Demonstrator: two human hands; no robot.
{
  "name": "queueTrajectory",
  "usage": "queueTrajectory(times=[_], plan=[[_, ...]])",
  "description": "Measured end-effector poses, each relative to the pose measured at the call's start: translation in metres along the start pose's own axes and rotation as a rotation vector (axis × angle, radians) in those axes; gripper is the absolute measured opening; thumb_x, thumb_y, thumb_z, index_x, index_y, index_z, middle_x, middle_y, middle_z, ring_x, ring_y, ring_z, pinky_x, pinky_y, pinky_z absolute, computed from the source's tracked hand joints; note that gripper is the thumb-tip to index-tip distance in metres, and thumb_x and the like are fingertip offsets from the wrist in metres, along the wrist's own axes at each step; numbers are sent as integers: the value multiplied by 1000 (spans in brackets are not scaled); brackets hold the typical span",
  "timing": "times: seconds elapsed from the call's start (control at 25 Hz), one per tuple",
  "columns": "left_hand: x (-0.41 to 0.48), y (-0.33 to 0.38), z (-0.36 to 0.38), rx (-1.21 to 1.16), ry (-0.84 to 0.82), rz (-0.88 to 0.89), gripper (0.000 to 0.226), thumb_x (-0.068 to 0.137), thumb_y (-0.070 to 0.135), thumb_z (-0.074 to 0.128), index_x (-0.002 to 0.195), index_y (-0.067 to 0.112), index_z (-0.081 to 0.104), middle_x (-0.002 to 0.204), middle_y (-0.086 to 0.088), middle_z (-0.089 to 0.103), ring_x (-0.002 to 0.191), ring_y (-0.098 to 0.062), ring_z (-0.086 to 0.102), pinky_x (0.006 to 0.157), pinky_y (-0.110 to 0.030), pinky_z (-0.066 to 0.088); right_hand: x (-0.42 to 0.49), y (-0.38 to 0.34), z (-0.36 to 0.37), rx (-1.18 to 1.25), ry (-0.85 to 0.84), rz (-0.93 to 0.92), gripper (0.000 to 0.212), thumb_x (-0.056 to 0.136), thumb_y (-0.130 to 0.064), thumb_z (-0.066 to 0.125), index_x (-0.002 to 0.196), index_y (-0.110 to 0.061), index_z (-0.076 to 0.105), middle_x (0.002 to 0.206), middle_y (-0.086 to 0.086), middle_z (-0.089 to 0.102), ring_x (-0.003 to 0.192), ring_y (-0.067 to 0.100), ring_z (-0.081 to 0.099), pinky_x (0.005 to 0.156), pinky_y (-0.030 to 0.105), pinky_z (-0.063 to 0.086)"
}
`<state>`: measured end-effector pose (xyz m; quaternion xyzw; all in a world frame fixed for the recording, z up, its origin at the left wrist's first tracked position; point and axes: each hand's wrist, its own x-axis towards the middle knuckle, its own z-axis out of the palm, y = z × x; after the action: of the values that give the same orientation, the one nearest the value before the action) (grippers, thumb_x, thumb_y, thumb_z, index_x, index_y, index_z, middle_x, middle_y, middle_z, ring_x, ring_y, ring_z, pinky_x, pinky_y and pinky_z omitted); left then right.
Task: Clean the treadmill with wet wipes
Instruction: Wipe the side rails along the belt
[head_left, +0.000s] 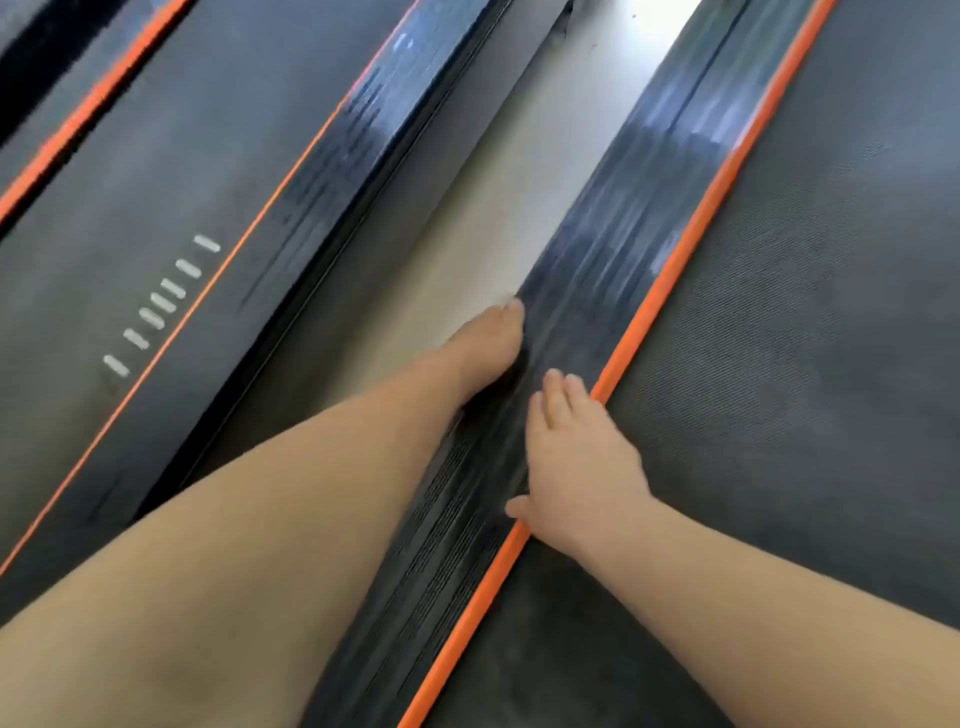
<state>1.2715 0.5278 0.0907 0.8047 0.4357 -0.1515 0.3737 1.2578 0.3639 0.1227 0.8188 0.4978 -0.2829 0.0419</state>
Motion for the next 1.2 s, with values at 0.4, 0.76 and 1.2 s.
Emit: queueTrajectory(times=[0.4, 0.76, 1.2], plan=[[-106, -134, -6, -105, -144, -119, 71, 106, 55, 10, 141, 14, 57, 147, -10, 53, 133, -26, 48, 99, -27, 29, 34, -60, -10, -301, -217, 299, 69, 75, -38, 80, 134, -9, 59, 149, 32, 35, 135, 45, 29, 110, 53, 36], [-239, -270, -3, -32, -181, -417, 77, 104, 61, 8, 146, 14, 53, 153, -10, 49, 140, -28, 44, 112, -31, 29, -8, -193, 25, -365, -125, -270, 84, 87, -50, 68, 151, -9, 33, 160, 23, 19, 146, 38, 23, 99, 47, 44], [-395, -421, 14, -22, -98, -685, 84, 99, 70, 6, 145, 18, 55, 152, -13, 50, 140, -31, 45, 114, -37, 32, -49, -283, 77, -428, -234, -602, 71, 82, -77, 60, 124, -21, 56, 121, 2, 55, 121, 25, 53, 86, 39, 46]])
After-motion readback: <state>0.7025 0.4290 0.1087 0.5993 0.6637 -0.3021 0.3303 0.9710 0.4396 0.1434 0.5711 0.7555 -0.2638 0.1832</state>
